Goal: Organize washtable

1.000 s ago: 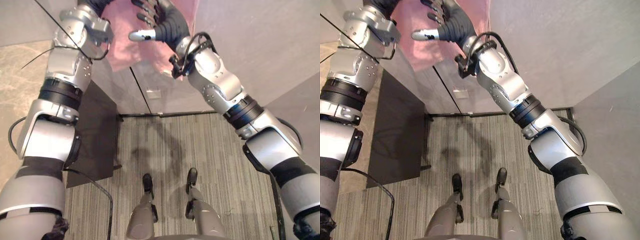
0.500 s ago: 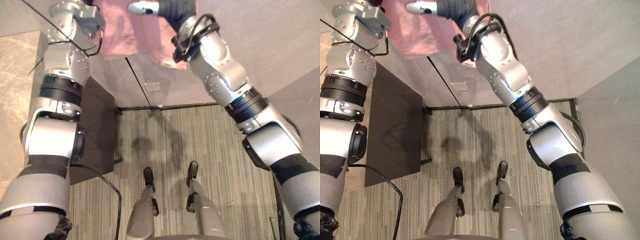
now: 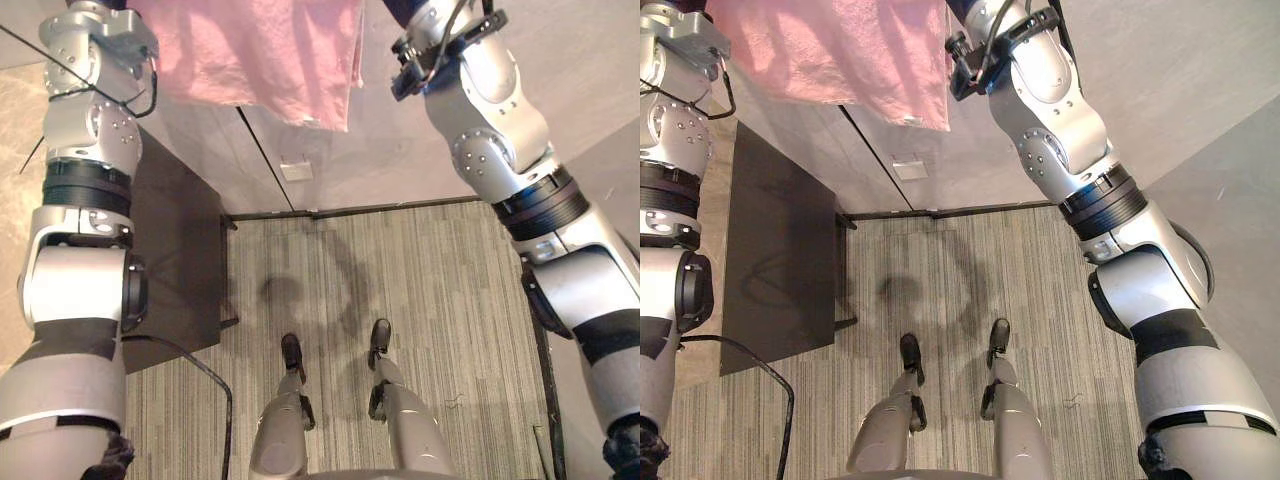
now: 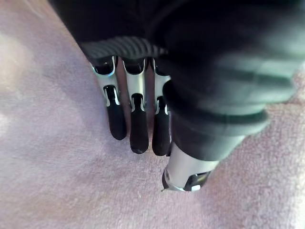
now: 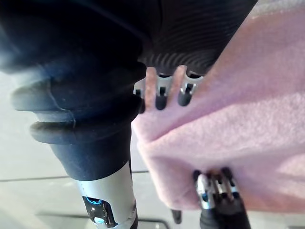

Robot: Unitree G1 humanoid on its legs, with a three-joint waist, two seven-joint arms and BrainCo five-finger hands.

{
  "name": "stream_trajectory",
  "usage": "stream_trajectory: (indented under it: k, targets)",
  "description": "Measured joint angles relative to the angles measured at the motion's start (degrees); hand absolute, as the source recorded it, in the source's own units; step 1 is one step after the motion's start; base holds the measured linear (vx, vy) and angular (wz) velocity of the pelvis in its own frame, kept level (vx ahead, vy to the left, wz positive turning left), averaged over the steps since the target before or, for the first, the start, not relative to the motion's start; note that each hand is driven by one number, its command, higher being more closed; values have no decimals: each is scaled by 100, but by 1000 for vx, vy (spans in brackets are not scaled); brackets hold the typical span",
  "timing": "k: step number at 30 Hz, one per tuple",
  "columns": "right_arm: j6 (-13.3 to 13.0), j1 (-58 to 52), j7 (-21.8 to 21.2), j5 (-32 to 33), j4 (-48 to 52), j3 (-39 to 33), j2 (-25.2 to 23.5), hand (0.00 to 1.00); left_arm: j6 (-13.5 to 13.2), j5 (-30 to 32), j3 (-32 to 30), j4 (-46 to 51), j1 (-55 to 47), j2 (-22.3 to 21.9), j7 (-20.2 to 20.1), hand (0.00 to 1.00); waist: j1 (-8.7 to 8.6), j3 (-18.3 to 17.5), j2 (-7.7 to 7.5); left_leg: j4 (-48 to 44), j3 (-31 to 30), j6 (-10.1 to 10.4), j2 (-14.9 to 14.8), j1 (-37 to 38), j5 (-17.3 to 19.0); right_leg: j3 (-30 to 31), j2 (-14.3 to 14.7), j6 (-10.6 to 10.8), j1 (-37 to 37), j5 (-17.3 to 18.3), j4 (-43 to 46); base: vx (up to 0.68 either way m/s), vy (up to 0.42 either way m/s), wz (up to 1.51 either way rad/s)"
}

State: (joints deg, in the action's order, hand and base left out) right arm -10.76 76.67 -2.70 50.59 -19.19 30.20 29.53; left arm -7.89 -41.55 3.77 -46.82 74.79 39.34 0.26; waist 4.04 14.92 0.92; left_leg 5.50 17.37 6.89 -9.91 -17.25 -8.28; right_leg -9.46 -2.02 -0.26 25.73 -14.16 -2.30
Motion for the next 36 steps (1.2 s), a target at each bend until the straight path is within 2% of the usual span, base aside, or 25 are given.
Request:
stream_trajectory:
  k: [6,19,22,26,31,34,36]
  targets:
    - [-1,-234,41,139,-42,2,65,0,-10,1,-20,-1,-229,122,73,0,8,0,-7,8,-40,0,-2,21,3,-32,-5,0,-43,0,3,-23,30,3]
    - [5,-282,202,247,-610,-104,-227,0,-8,1,-223,-4,-452,195,130,0,23,-2,-9,-7,-128,-28,-4,4,-20,-128,-20,-1,-69,-2,19,-7,9,2]
    - [13,-282,357,351,-877,-135,-284,0,-7,0,-277,-4,-464,194,132,0,44,-2,-8,-8,-169,-29,-7,32,-20,-149,-21,-1,-116,-2,18,-19,37,5]
    - [37,-279,484,346,-1123,-423,-385,0,-4,1,-435,-4,-503,194,148,0,172,-3,-7,-8,-179,-29,-9,47,-20,-152,-23,-1,-131,-2,18,-23,44,1]
    - [108,-268,671,337,-1631,-770,-429,0,-3,1,-461,-6,-534,195,241,0,183,-3,-6,-7,-238,-31,-5,8,-20,-195,-42,-2,-136,-3,22,-29,43,8]
    - [226,-262,783,326,-2127,-1313,-279,0,7,2,-460,-6,-643,248,237,0,174,-4,-5,-10,-245,-32,-2,4,-22,-244,-52,-2,-144,-3,23,-25,40,5]
    - [305,-342,901,293,-2518,-1996,121,0,16,1,-458,-5,-689,359,234,0,182,-4,-5,-13,-248,-35,2,-15,-30,-295,-71,-2,-147,-4,26,-18,45,10]
